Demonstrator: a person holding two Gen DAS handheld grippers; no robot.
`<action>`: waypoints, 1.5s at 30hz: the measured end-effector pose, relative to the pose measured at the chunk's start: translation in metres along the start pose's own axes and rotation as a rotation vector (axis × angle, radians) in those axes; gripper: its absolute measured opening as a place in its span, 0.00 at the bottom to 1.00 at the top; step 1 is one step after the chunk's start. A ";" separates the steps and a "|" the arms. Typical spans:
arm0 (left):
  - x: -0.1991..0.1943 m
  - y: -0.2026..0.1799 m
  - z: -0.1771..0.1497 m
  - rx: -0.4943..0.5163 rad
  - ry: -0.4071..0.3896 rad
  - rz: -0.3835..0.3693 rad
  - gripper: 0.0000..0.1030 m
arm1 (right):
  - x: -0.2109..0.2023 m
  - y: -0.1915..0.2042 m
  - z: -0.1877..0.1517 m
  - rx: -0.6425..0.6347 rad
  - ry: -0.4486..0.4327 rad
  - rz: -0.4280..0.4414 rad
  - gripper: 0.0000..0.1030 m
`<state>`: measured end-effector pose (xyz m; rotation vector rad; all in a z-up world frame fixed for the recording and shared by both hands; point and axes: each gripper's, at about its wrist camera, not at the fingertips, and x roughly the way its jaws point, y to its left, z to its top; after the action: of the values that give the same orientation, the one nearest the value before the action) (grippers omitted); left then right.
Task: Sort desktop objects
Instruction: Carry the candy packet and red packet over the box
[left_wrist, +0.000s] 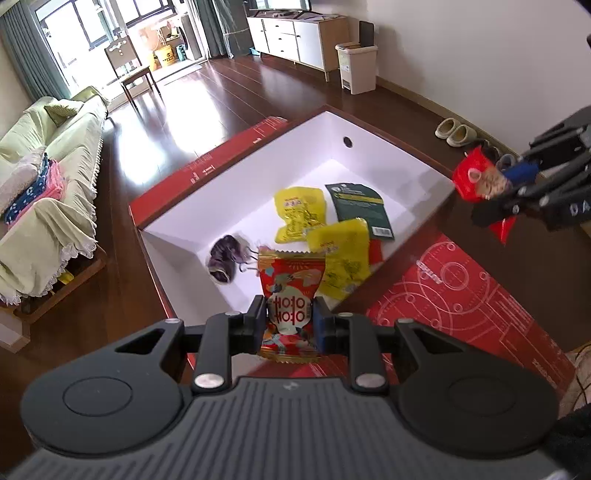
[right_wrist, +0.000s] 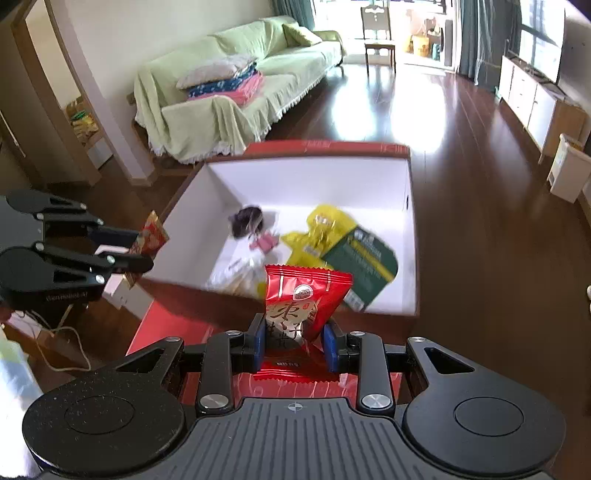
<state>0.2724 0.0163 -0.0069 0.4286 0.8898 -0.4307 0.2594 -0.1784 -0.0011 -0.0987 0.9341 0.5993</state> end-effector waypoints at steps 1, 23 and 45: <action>0.002 0.002 0.002 -0.001 0.000 0.003 0.21 | 0.001 -0.001 0.004 -0.001 -0.004 -0.001 0.29; 0.061 0.051 0.018 -0.062 0.068 -0.006 0.21 | 0.069 -0.008 0.069 -0.030 0.043 0.006 0.29; 0.144 0.074 0.013 -0.166 0.217 0.042 0.21 | 0.120 -0.023 0.078 0.013 0.122 0.017 0.29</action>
<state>0.4002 0.0454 -0.1030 0.3442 1.1158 -0.2719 0.3815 -0.1192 -0.0518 -0.1165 1.0579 0.6082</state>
